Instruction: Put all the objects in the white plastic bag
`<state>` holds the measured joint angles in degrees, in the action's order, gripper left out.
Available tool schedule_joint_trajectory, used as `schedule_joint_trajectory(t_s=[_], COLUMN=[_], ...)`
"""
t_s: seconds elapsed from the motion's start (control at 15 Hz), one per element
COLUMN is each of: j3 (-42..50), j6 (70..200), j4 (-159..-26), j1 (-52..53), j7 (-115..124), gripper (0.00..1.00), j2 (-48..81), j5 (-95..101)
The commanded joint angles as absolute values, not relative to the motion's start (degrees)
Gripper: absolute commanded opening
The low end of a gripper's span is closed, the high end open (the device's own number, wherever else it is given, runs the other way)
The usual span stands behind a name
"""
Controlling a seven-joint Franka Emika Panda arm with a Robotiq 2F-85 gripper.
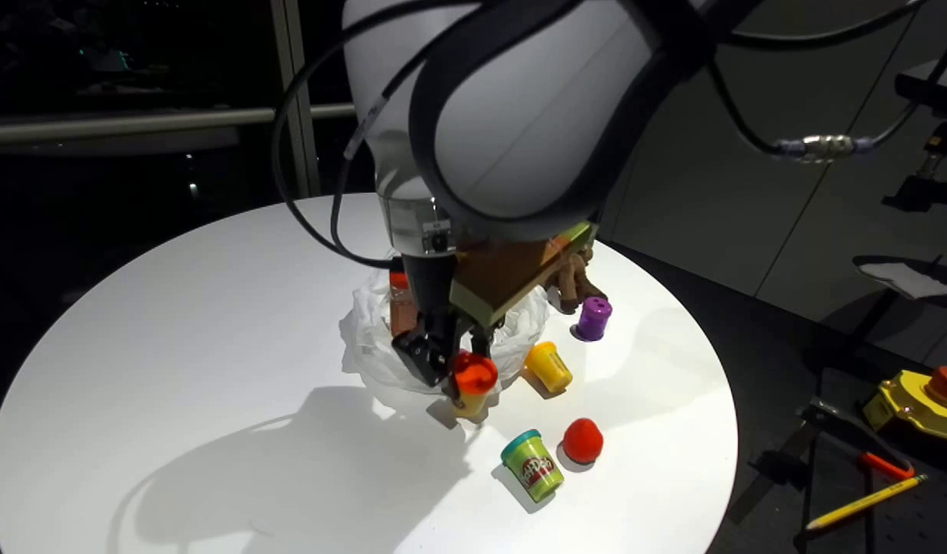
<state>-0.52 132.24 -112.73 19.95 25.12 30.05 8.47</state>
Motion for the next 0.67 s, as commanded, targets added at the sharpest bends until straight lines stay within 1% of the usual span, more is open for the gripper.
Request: schedule_joint_trajectory(t_s=[0.0, 0.27, 0.6], j3=[1.99, 2.05, 3.04], j6=[123.05, 119.59, 120.47], j4=[-108.36, -99.20, -90.12], j1=[19.48, 16.21, 14.90], j7=[27.57, 26.19, 28.85], gripper=[0.27, 0.27, 0.27], j2=[26.06, 29.99, 39.90], j5=[12.67, 12.46, 12.04])
